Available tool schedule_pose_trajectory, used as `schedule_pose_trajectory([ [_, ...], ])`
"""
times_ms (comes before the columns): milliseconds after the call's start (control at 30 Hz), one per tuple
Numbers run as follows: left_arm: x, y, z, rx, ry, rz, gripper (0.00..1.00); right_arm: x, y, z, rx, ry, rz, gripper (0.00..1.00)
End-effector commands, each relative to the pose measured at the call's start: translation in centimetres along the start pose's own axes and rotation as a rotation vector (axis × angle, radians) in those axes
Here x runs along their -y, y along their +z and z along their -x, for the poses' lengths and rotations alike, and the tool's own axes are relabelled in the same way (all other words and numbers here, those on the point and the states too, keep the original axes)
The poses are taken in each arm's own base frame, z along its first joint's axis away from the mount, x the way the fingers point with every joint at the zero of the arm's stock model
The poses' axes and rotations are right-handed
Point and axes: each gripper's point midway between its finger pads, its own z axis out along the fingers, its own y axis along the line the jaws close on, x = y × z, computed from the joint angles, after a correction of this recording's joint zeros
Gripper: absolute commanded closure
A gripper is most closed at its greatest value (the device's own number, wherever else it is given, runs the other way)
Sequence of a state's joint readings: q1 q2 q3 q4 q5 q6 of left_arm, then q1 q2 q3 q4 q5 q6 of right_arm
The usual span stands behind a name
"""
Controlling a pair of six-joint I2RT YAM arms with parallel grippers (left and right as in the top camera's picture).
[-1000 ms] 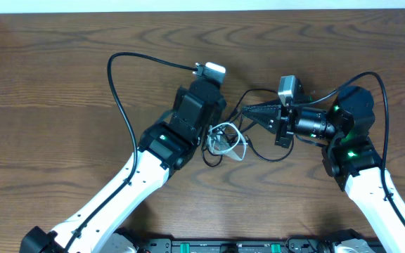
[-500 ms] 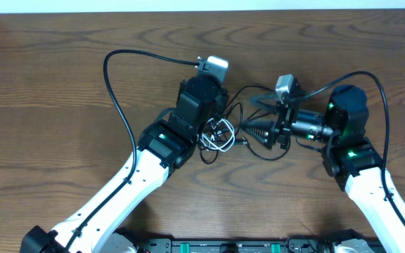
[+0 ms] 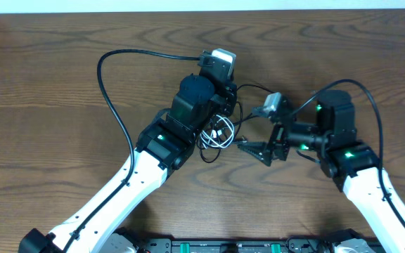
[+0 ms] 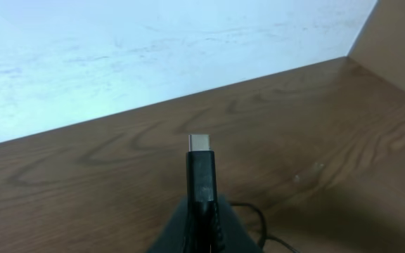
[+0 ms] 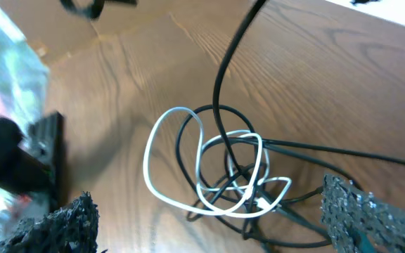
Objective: Untangle cables
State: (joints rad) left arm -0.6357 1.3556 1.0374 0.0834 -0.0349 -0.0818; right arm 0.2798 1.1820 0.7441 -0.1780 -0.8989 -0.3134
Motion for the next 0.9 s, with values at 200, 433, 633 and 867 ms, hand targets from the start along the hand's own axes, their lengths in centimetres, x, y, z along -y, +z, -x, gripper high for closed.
schedule_pose_trajectory([
  [200,-3.0,-0.9,-1.1,-0.049,0.003,0.168,0.92,0.1,5.7,-3.9,-0.141,-0.115,0.010,0.01],
  [433,-3.9,-1.2,-1.9,-0.081,0.012,0.219,0.92,0.6,9.5,-6.0,-0.176,-0.098,0.011,0.02],
  [633,-3.8,-1.1,-2.0,-0.087,0.012,0.207,0.92,1.7,11.9,-6.0,-0.143,-0.096,-0.053,0.48],
  [867,-3.7,-1.2,-2.4,-0.102,0.015,0.204,0.92,3.6,11.8,-3.6,-0.059,-0.055,-0.149,0.99],
])
